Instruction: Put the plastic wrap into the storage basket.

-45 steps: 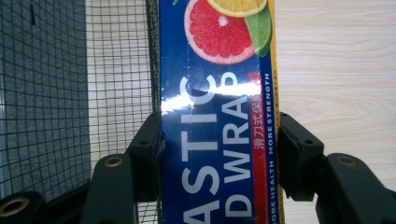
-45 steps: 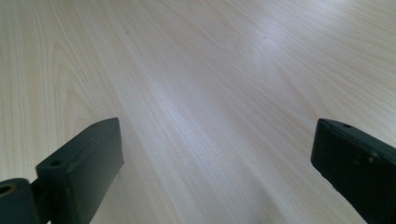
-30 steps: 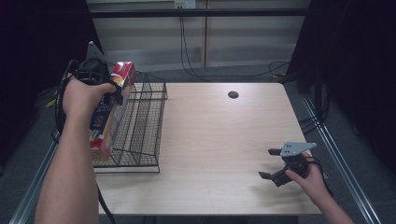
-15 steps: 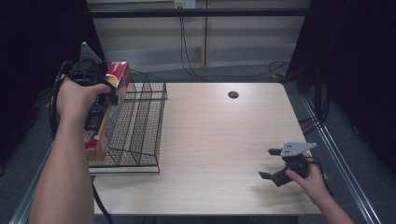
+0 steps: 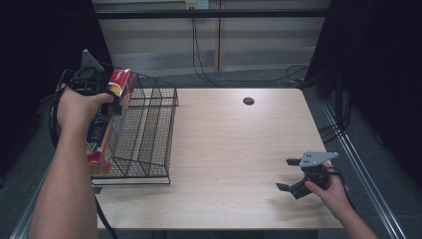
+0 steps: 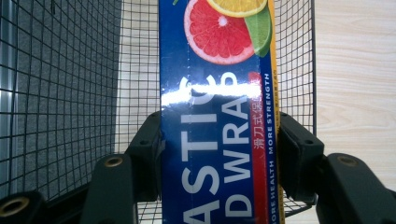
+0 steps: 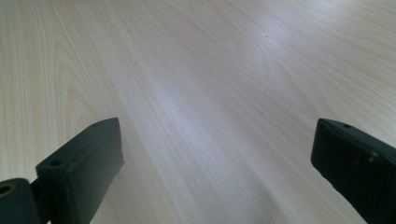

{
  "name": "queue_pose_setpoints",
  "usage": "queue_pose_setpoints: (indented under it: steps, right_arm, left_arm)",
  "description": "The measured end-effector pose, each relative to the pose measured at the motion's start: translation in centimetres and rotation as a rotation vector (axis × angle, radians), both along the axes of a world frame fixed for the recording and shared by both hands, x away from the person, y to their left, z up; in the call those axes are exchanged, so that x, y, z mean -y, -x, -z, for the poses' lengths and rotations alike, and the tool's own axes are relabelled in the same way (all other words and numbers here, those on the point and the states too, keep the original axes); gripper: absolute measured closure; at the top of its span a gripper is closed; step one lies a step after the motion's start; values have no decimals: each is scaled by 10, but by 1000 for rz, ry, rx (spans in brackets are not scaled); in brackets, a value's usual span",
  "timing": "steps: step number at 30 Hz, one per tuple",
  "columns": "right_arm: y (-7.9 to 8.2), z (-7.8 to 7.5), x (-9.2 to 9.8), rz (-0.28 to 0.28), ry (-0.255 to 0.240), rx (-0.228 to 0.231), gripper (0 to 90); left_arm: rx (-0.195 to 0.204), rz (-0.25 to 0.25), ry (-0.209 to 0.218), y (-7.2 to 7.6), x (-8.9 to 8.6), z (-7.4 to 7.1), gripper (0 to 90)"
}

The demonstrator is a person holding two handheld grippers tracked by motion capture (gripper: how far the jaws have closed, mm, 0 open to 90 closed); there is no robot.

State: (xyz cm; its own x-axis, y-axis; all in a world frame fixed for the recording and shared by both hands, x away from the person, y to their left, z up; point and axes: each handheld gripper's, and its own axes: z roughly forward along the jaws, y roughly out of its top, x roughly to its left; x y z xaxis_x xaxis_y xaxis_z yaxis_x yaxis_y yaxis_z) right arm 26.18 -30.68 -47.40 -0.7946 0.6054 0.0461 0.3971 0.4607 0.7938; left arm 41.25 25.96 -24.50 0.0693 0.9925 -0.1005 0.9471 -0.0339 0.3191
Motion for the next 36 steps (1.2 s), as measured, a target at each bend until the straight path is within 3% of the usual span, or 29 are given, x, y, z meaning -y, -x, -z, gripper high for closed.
queue_pose_setpoints:
  steps: [16,36]
  right_arm:
    - [0,1,-1,-1,6,-2,21]
    - [-1,1,0,-5,2,-3,21]
  left_arm:
    - [-7,-44,-5,0,-8,14,436]
    - [-24,-52,-17,-3,-12,24,434]
